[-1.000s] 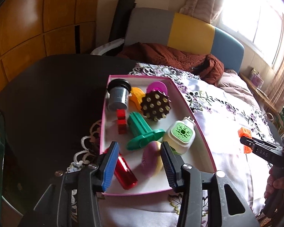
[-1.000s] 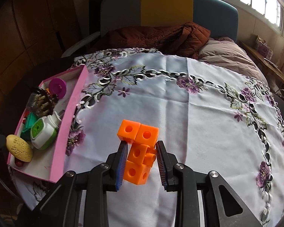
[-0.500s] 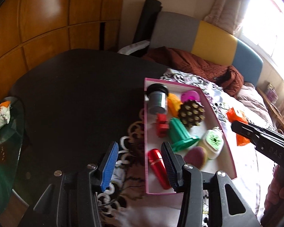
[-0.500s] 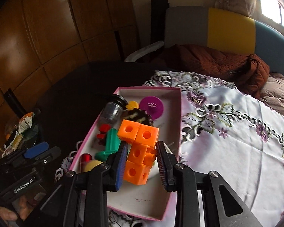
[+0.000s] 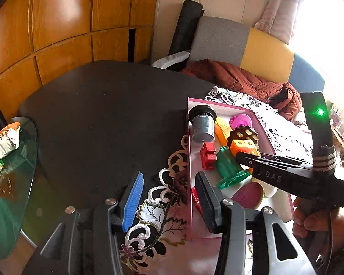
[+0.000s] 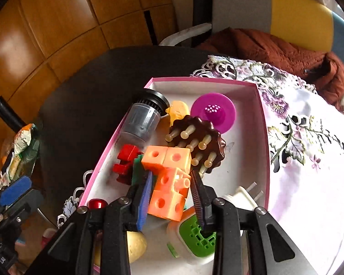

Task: Organize rigid objects

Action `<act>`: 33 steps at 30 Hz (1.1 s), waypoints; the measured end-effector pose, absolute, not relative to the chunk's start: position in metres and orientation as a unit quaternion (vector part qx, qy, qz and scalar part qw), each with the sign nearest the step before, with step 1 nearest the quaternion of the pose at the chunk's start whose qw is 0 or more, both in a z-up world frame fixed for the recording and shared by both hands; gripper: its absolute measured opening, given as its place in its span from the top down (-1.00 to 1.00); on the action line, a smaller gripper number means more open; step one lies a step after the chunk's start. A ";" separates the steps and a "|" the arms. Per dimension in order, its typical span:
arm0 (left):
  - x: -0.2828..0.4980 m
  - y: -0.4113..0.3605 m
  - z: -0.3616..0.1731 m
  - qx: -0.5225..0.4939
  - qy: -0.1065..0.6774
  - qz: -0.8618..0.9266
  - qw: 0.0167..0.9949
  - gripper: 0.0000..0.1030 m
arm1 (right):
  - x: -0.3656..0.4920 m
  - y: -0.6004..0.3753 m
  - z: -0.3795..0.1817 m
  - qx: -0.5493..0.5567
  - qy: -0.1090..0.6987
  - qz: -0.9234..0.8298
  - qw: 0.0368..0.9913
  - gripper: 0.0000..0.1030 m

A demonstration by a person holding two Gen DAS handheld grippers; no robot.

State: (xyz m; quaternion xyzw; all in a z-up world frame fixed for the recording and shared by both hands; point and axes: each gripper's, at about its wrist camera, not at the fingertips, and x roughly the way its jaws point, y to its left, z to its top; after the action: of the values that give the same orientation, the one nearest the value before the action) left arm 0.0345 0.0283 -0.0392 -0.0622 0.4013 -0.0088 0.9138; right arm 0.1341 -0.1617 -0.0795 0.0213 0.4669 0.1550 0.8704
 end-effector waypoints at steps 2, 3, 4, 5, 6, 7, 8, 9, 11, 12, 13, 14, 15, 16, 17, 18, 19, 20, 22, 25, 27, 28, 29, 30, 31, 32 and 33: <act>0.034 0.027 -0.040 -0.059 0.402 -0.009 0.914 0.08 | 0.134 -0.164 -0.080 0.024 0.466 0.153 0.871 0.36; 0.034 0.026 -0.040 -0.056 0.404 -0.008 0.913 0.08 | 0.134 -0.165 -0.080 0.027 0.465 0.153 0.871 0.34; 0.034 0.025 -0.040 -0.055 0.404 -0.008 0.913 0.08 | 0.133 -0.165 -0.081 0.029 0.465 0.153 0.871 0.34; 0.034 0.024 -0.040 -0.054 0.404 -0.008 0.913 0.08 | 0.133 -0.167 -0.081 0.030 0.465 0.152 0.872 0.33; 0.034 0.024 -0.040 -0.053 0.405 -0.006 0.913 0.08 | 0.131 -0.167 -0.081 0.029 0.465 0.151 0.872 0.33; 0.034 0.024 -0.040 -0.052 0.404 -0.004 0.913 0.08 | 0.130 -0.167 -0.082 0.028 0.466 0.151 0.871 0.33; 0.035 0.023 -0.041 -0.050 0.404 -0.002 0.913 0.08 | 0.129 -0.168 -0.083 0.030 0.467 0.149 0.871 0.32; 0.035 0.021 -0.041 -0.048 0.404 0.000 0.913 0.08 | 0.129 -0.168 -0.083 0.031 0.468 0.147 0.871 0.32; 0.037 0.020 -0.042 -0.046 0.408 0.003 0.912 0.08 | 0.126 -0.169 -0.081 0.033 0.469 0.143 0.871 0.16; 0.037 0.019 -0.042 -0.045 0.409 0.003 0.912 0.08 | 0.124 -0.169 -0.079 0.033 0.465 0.141 0.873 0.04; 0.036 0.018 -0.042 -0.044 0.408 0.005 0.912 0.08 | 0.120 -0.170 -0.077 0.033 0.460 0.140 0.876 0.00; 0.036 0.017 -0.042 -0.041 0.407 0.005 0.913 0.08 | 0.118 -0.170 -0.075 0.034 0.457 0.140 0.878 -0.04; 0.036 0.016 -0.041 -0.039 0.406 0.003 0.913 0.08 | 0.115 -0.171 -0.074 0.035 0.454 0.140 0.879 -0.07; 0.035 0.015 -0.041 -0.037 0.405 0.003 0.913 0.08 | 0.113 -0.171 -0.072 0.034 0.451 0.139 0.881 -0.09; 0.034 0.014 -0.040 -0.035 0.404 0.003 0.914 0.08 | 0.111 -0.171 -0.070 0.033 0.447 0.137 0.883 -0.12; 0.033 0.013 -0.039 -0.034 0.403 0.002 0.915 0.08 | 0.108 -0.171 -0.069 0.031 0.444 0.134 0.886 -0.15; 0.033 0.013 -0.039 -0.032 0.402 0.001 0.915 0.08 | 0.105 -0.171 -0.068 0.031 0.440 0.133 0.888 -0.16; 0.032 0.012 -0.039 -0.032 0.402 0.001 0.915 0.08 | 0.103 -0.171 -0.066 0.032 0.437 0.132 0.889 -0.19; 0.032 0.012 -0.038 -0.033 0.402 0.001 0.915 0.08 | 0.098 -0.172 -0.063 0.031 0.430 0.128 0.893 -0.25; 0.030 0.010 -0.035 -0.030 0.399 0.001 0.916 0.08 | 0.087 -0.172 -0.057 0.026 0.417 0.114 0.901 -0.34; 0.028 0.008 -0.032 -0.027 0.392 -0.002 0.919 0.08 | 0.078 -0.173 -0.051 0.021 0.401 0.101 0.910 -0.42; 0.027 0.006 -0.030 -0.026 0.390 -0.003 0.921 0.08 | 0.074 -0.173 -0.049 0.017 0.393 0.095 0.915 -0.49; 0.026 0.006 -0.028 -0.025 0.388 -0.003 0.921 0.08 | 0.070 -0.174 -0.046 0.014 0.385 0.088 0.919 -0.55; 0.025 0.004 -0.026 -0.024 0.384 -0.003 0.923 0.07 | 0.065 -0.175 -0.044 0.012 0.378 0.083 0.922 -0.56; 0.023 0.003 -0.024 -0.022 0.379 -0.004 0.925 0.06 | 0.061 -0.176 -0.041 0.011 0.373 0.079 0.924 -0.56; 0.022 0.002 -0.022 -0.020 0.375 -0.006 0.927 0.03 | 0.057 -0.178 -0.039 0.010 0.369 0.071 0.927 -0.58; 0.021 0.000 -0.020 -0.019 0.372 -0.006 0.928 -0.06 | 0.053 -0.179 -0.038 0.009 0.365 0.061 0.929 -0.61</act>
State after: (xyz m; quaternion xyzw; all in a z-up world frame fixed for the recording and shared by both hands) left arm 0.0208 0.0005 -0.0197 -0.0187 0.3722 -0.0062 0.9279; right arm 0.0531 -0.1789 -0.0380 0.0086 0.3650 0.0612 0.9289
